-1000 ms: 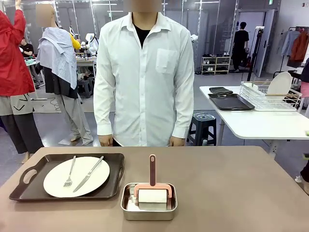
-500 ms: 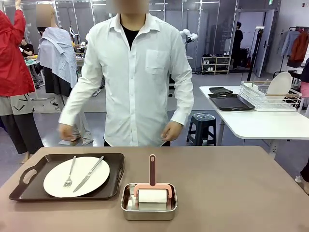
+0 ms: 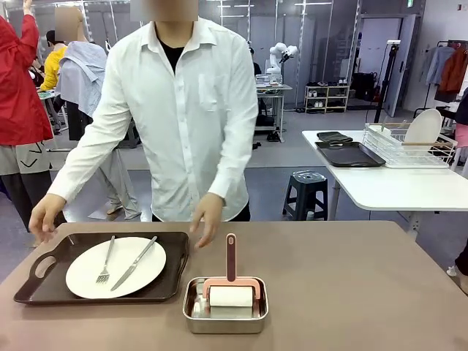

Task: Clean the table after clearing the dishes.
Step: When the right (or left) Handle tray is removed, use the right hand (or left hand) to clean the right (or left) side of the table with the Lint Roller.

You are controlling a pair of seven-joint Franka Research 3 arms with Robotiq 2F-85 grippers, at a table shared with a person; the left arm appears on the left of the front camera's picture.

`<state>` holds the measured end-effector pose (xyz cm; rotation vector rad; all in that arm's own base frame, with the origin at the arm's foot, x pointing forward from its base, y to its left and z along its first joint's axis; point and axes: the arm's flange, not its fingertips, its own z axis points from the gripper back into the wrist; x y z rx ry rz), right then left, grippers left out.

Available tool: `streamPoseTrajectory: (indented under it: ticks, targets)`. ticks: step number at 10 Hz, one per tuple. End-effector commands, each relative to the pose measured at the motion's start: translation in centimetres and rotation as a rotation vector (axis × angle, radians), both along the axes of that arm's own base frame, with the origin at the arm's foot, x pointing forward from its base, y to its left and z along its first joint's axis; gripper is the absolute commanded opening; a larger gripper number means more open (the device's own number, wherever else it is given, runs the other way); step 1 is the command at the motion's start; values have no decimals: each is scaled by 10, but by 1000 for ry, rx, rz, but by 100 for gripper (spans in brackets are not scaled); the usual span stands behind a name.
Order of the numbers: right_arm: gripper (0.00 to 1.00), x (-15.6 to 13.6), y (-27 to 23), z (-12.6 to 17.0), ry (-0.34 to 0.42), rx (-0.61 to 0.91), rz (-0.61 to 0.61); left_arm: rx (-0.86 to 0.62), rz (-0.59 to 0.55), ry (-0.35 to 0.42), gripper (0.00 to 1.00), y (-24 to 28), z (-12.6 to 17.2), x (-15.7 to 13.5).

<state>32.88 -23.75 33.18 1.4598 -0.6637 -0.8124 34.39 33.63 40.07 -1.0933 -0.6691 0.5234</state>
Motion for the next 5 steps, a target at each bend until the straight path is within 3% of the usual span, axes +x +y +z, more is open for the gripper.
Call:
streamPoseTrajectory:
  ticks: [1,5]
  targets:
    - [100,-3,-4,2,-6,-6,16,-7,-1,-7,100,1,1,-3]
    - [100,-3,-4,2,-6,-6,16,-7,-1,-7,100,1,1,-3]
